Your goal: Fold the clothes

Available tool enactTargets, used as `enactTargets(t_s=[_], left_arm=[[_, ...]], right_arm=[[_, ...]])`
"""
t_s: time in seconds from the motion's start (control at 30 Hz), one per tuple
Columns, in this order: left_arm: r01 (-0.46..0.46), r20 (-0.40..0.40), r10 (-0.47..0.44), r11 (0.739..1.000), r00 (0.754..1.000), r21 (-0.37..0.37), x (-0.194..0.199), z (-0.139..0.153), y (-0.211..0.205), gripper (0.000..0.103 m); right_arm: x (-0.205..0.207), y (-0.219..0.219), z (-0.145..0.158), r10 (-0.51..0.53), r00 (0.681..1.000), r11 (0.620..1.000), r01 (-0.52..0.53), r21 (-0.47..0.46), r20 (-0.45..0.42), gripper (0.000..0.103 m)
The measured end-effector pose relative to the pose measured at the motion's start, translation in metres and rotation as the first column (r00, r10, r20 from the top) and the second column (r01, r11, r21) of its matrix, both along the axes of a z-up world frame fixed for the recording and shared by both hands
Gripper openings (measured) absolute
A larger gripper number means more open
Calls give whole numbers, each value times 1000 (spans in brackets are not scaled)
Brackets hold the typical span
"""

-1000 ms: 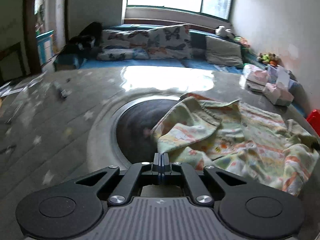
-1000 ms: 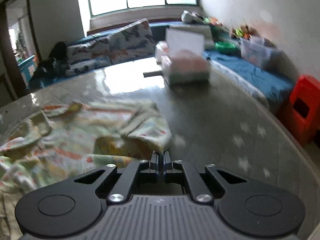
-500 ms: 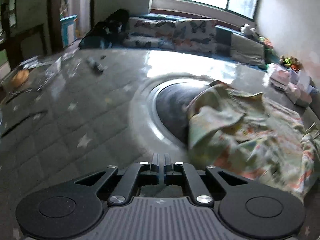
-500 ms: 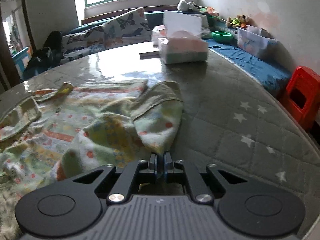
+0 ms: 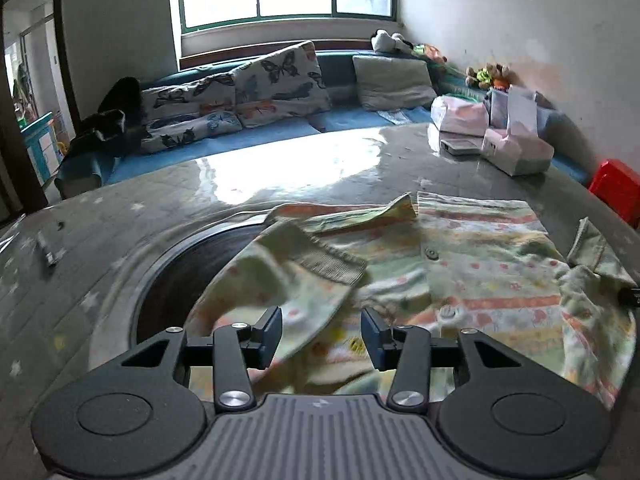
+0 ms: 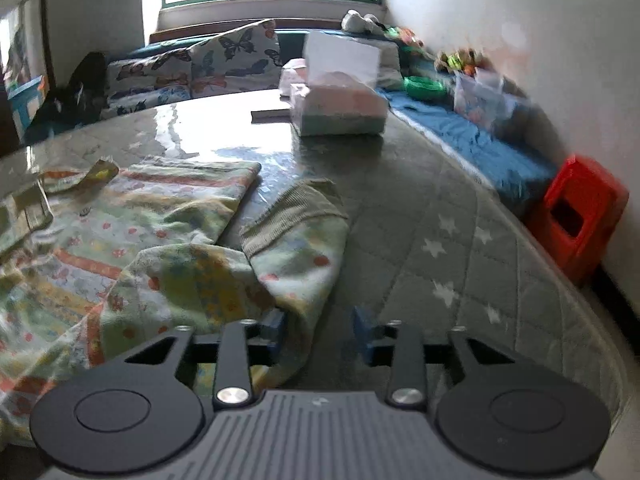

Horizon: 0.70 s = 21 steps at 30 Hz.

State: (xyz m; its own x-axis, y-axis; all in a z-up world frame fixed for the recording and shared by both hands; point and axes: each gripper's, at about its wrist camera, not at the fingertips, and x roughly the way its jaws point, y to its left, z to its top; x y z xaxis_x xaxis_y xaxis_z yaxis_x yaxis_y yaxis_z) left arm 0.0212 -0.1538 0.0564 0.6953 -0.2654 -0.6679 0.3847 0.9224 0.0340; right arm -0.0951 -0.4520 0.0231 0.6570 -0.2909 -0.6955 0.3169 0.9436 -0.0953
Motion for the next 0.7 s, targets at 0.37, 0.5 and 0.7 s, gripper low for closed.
enactTargets(t_s=[0.37,0.5,0.7], left_arm=[[29,-22,-28,999,999,43,24,-19,-23,47],[25,-31,-23,998,999,54,27,-25,-23,47],[27,-30,-26,998,999,51,27,-30,-22,47]], right_arm=[[2,-22,4,-92,992,989,100,-109,83,50],[-12,-55,2,-198,977,977,203,-60,72,50],[-29,-72,-2,-239,969,971,240,-13,64,50]])
